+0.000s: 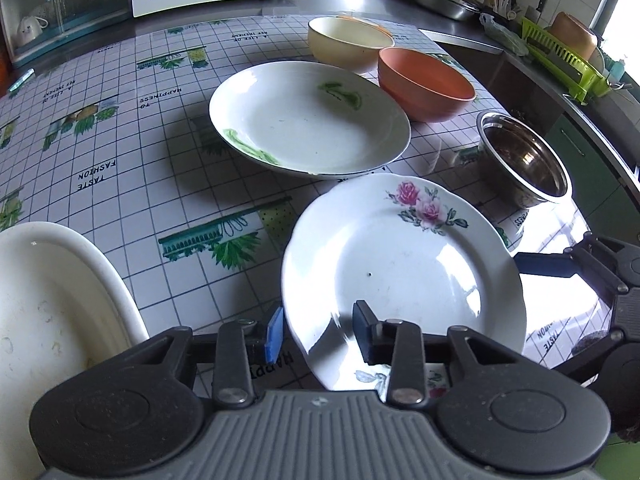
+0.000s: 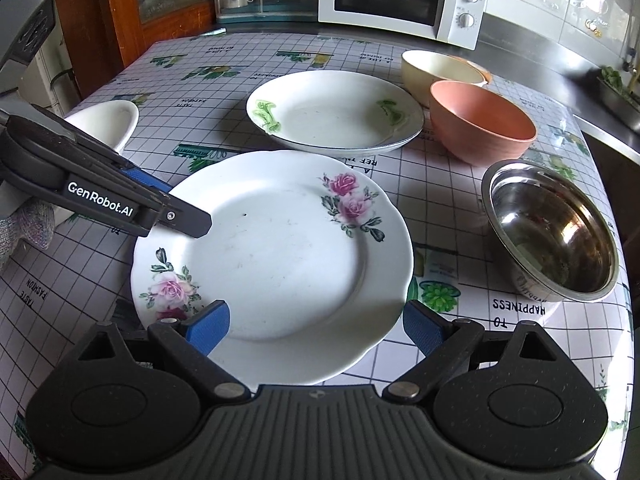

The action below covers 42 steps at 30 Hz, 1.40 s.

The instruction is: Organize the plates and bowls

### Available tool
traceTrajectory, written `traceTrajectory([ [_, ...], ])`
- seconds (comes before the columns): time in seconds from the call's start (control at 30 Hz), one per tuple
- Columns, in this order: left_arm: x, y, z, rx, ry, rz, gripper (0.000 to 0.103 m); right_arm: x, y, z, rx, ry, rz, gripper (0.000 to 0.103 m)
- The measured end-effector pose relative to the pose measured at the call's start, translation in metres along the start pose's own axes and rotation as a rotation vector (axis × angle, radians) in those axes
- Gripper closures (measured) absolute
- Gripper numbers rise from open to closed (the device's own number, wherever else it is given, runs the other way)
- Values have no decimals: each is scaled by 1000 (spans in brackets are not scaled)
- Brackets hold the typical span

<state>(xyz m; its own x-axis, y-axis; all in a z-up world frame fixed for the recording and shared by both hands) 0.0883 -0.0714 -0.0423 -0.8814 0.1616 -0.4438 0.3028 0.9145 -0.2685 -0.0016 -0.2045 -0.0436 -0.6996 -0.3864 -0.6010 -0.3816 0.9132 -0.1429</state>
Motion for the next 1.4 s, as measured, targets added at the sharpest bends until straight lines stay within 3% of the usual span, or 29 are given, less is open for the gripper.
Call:
traceTrajectory([
  [0.87, 10, -2, -19, -9, -8, -63, 63, -9, 5, -9, 27, -22, -3, 0],
  [1.17, 2, 10, -51, -16, -67, -116, 63, -36, 14, -23, 22, -66, -43, 0],
  [1.4, -6, 43, -85, -63, -137, -183, 63, -74, 37, -28, -14, -125, -107, 0],
])
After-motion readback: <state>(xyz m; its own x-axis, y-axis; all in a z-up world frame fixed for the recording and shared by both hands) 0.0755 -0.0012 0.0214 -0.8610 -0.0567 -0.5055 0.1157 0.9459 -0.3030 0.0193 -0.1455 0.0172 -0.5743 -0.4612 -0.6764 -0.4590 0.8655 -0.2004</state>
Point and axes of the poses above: each gripper's, at about its wrist camera, not at the fingertips, and z roughly the way its jaws point, y to its left, x to its underside, the point moved 3 cm from there along z, roughly the way its jaws point, and after that the axes turned 14 degrees about -z, right-handed, at the moved point
